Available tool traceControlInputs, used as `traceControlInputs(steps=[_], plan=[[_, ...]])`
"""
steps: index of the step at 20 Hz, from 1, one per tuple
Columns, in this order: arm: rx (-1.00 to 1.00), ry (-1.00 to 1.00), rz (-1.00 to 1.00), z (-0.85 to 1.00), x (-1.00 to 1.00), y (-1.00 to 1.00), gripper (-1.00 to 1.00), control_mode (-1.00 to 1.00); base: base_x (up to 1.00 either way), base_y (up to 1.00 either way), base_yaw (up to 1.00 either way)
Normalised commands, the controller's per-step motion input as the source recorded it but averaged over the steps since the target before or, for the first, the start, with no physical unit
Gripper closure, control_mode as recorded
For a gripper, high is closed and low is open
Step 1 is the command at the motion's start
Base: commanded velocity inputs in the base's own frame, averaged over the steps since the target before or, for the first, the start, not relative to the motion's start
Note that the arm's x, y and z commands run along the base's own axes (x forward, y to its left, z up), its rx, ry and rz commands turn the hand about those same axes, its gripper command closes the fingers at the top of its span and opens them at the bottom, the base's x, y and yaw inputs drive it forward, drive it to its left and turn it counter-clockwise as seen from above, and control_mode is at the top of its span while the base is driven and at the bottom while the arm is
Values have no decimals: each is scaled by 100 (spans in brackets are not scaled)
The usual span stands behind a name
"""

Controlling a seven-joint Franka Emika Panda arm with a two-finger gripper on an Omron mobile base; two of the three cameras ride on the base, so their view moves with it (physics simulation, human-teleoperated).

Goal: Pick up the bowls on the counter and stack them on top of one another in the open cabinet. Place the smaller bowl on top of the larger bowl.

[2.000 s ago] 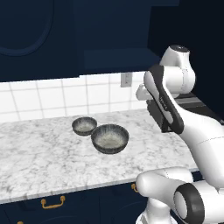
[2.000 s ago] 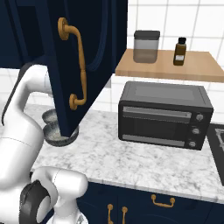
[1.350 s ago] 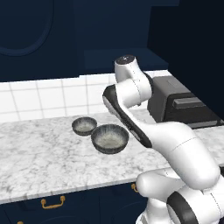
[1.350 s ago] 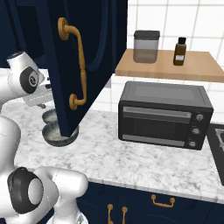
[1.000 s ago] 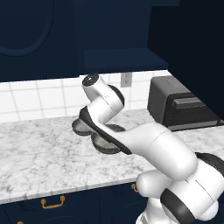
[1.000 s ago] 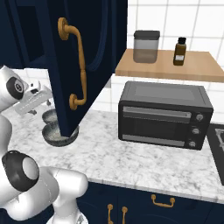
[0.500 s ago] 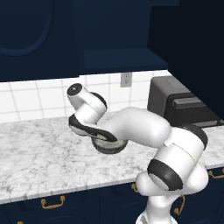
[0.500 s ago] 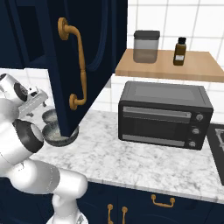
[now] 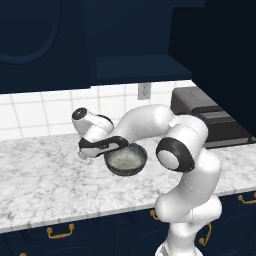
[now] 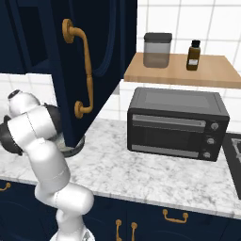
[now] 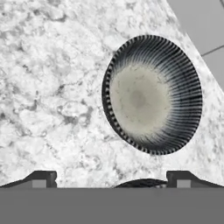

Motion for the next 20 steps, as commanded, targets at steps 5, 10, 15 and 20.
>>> traceControlInputs(steps=[5, 10, 15, 20], plan=[[-14, 1, 0, -24, 64, 21, -100, -100, 0, 0, 0], [-14, 11, 0, -42, 58, 32, -100, -100, 0, 0, 0], [-6, 11, 0, -36, 41, 16, -100, -100, 0, 0, 0], [-4, 6, 0, -34, 27, -1, -100, -100, 0, 0, 0]])
